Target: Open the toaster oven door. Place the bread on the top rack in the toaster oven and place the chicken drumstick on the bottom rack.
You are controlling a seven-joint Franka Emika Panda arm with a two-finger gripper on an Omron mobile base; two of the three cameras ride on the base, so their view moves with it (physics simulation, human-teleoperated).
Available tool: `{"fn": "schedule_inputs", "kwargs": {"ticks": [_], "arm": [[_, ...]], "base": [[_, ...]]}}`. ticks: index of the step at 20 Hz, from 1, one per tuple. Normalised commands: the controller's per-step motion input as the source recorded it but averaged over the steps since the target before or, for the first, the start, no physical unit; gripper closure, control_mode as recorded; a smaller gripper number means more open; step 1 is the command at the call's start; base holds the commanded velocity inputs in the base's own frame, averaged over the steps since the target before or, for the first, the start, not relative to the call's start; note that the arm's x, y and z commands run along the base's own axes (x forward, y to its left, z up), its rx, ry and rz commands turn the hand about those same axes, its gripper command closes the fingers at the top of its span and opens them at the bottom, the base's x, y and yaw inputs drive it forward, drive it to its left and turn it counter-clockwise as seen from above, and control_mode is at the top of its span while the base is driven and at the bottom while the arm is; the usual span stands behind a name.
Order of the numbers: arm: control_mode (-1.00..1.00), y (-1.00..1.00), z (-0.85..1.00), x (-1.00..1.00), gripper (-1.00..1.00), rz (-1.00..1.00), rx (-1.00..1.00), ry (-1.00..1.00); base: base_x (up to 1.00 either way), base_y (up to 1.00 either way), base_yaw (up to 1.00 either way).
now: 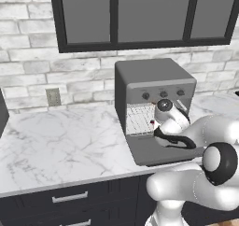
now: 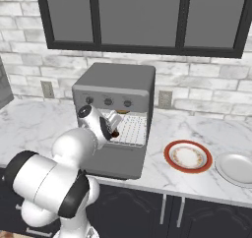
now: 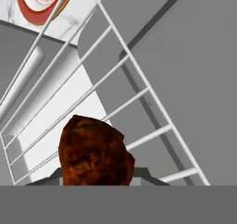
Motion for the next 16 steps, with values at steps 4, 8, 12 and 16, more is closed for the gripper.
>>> {"fn": "schedule_inputs", "kwargs": {"ticks": [4, 8, 12, 16], "arm": [[-1.0, 0.0, -0.13, 0.0, -1.0, 0.12, 0.0, 0.11], [-1.0, -0.01, 0.15, 0.0, -1.0, 0.06, 0.03, 0.05], [-1.0, 0.0, 0.38, -0.2, -1.0, 0.02, 0.05, 0.06], [-1.0, 0.04, 0.46, -0.18, -1.0, 0.0, 0.05, 0.03]], "base": [[0.0, 0.0, 0.0], [0.0, 0.0, 0.0], [0.0, 0.0, 0.0], [0.0, 0.0, 0.0]]}}
